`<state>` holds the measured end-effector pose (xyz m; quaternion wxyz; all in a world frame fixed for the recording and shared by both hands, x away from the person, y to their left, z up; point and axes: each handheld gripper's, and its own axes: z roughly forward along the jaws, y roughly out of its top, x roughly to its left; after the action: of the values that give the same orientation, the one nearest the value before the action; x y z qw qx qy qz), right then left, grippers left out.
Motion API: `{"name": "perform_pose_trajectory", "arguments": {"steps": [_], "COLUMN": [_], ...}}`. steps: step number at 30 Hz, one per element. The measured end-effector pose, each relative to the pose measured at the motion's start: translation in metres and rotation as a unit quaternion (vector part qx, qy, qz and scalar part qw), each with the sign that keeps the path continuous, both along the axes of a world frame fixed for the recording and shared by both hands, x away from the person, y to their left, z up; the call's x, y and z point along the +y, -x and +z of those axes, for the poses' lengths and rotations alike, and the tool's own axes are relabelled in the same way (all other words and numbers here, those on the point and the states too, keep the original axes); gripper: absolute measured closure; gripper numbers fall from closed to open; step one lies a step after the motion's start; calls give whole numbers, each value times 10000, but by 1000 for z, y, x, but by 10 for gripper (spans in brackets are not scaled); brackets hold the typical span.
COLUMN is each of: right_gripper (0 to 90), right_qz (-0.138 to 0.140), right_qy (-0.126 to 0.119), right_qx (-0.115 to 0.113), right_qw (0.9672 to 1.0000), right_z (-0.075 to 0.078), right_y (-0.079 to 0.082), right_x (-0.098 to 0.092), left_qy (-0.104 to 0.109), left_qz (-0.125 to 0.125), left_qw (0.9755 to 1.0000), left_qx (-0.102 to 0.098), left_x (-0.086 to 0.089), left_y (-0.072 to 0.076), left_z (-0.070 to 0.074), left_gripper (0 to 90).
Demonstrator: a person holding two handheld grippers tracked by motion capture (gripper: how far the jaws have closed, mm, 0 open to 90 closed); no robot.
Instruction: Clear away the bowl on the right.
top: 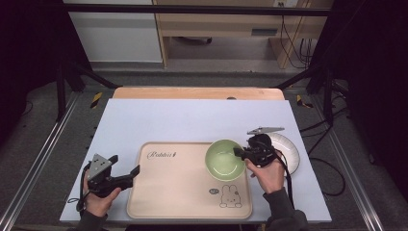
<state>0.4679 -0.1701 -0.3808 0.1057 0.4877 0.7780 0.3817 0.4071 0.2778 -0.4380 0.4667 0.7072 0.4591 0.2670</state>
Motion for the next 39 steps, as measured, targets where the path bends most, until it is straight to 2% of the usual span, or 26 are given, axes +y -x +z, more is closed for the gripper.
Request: {"name": "perform_pose_trajectory", "arguments": {"steps": [24,39], "right_gripper": [826,826], "right_qz": [495,568], "right_qy": [-9,-50], "right_qx": [90,183], "right_qw": [9987,9982], "right_z": [-15,-24], "right_y": [-2,-5], "right_x": [42,63], "left_qy": [50,37], "left_qz": [-22,-47], "left_qw": [10000,10000], "left_qx": [-40,-60], "left_x": [1,0], "left_y": [1,1], "left_z": [2,2], "left_gripper": [94,94]}}
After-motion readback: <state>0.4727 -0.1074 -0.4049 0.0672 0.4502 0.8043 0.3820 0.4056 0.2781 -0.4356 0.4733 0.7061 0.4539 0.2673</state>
